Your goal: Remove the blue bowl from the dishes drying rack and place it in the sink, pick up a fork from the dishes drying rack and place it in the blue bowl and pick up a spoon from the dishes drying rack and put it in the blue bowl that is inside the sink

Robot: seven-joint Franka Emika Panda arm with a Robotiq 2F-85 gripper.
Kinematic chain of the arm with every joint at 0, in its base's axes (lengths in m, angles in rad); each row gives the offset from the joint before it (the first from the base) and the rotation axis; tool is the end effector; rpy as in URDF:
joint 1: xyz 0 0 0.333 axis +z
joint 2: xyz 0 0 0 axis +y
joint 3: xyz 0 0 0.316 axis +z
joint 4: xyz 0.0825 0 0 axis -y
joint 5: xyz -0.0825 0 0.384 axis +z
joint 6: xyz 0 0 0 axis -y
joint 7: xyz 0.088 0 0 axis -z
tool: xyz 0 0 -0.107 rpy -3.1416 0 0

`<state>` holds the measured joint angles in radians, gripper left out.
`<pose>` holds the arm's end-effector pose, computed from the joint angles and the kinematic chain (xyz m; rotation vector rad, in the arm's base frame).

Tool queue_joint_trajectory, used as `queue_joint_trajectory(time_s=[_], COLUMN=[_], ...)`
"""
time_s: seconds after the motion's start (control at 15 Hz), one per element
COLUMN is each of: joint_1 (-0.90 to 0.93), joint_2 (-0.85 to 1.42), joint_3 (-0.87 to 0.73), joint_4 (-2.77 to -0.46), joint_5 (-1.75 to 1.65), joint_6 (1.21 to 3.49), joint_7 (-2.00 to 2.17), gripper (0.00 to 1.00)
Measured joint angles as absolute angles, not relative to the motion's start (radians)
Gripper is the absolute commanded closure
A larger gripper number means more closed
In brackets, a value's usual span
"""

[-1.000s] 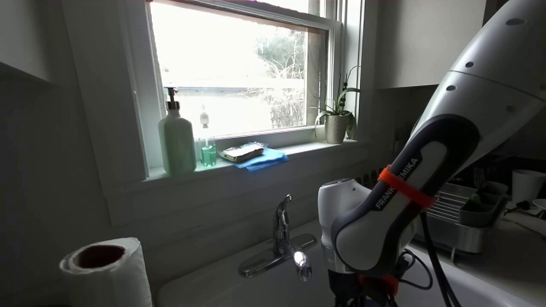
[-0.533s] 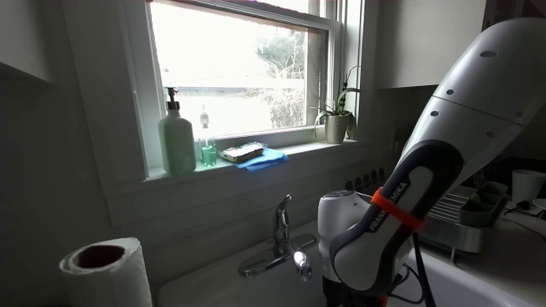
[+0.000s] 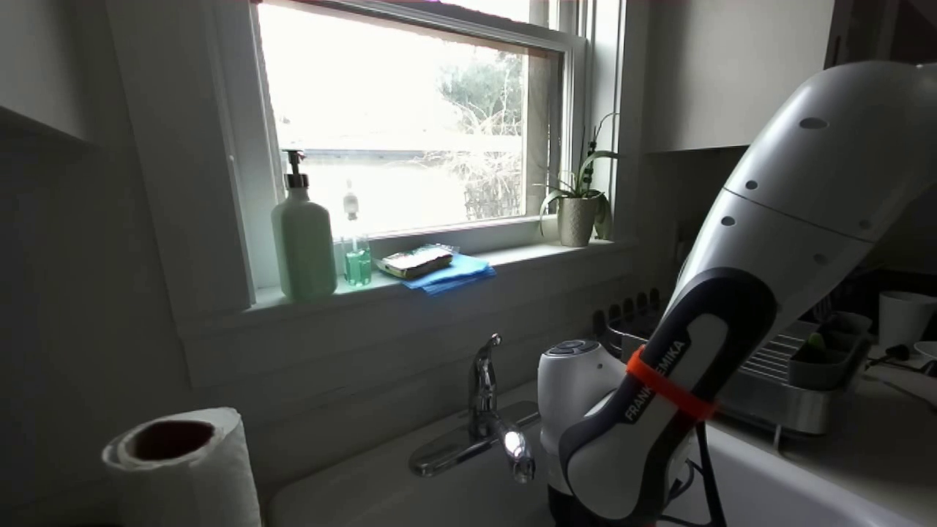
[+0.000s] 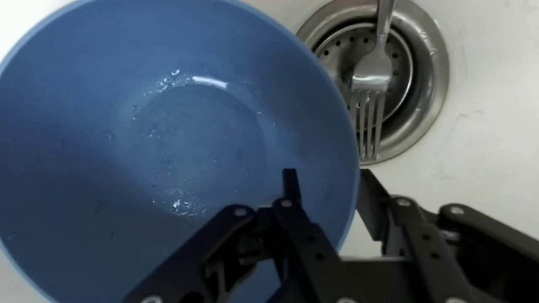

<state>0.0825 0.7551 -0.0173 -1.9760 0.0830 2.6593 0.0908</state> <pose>0.5845 0.0355 0.0744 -3.1177 0.1501 0.1139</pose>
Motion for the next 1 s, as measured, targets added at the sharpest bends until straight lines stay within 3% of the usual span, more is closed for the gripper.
queue_joint_trajectory(time_s=[0.27, 1.0], joint_1=[0.079, 0.022], joint_2=[0.771, 0.581], joint_3=[-0.020, -0.020], joint_4=[-1.968, -2.074], joint_5=[0.082, 0.083], joint_6=[2.659, 2.646], joint_7=[0.091, 0.073], gripper=[0.02, 0.00])
